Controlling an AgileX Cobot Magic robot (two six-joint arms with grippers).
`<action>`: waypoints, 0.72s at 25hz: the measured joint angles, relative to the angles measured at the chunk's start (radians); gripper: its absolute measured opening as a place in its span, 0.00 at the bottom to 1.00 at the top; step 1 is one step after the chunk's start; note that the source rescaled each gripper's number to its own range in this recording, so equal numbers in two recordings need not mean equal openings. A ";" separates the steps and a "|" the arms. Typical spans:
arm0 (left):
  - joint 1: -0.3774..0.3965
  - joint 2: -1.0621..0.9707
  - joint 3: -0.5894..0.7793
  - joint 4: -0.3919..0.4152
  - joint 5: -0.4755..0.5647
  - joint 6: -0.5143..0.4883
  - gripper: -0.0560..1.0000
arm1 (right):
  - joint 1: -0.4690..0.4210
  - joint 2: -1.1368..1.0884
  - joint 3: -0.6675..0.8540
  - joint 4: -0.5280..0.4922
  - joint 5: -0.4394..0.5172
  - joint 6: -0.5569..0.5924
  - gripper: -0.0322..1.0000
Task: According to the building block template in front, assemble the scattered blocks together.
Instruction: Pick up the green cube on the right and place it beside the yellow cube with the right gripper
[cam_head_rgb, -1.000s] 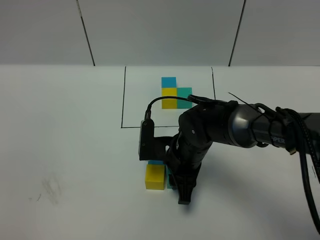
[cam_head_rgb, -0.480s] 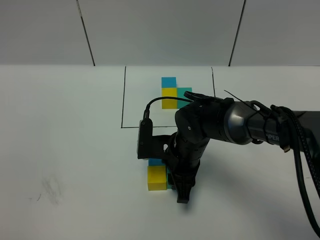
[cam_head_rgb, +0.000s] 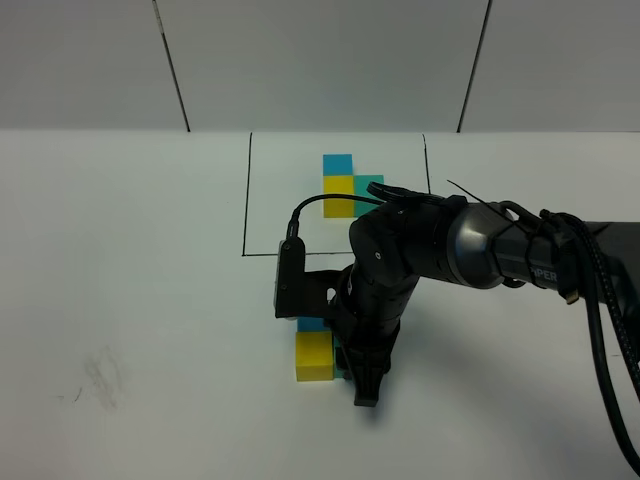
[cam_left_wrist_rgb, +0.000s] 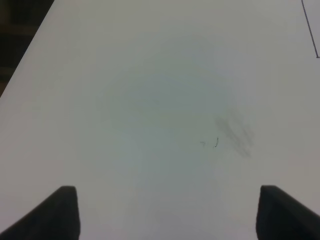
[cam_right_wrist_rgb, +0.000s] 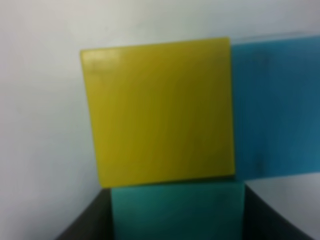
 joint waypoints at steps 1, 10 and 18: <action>0.000 0.000 0.000 0.000 0.000 0.000 0.60 | 0.000 0.000 -0.001 0.000 0.002 0.000 0.24; 0.000 0.000 0.000 0.000 0.000 0.000 0.60 | 0.000 0.001 -0.003 0.000 0.011 0.000 0.25; 0.000 0.000 0.000 0.000 0.000 0.000 0.60 | 0.000 0.004 -0.003 -0.027 0.025 0.039 0.57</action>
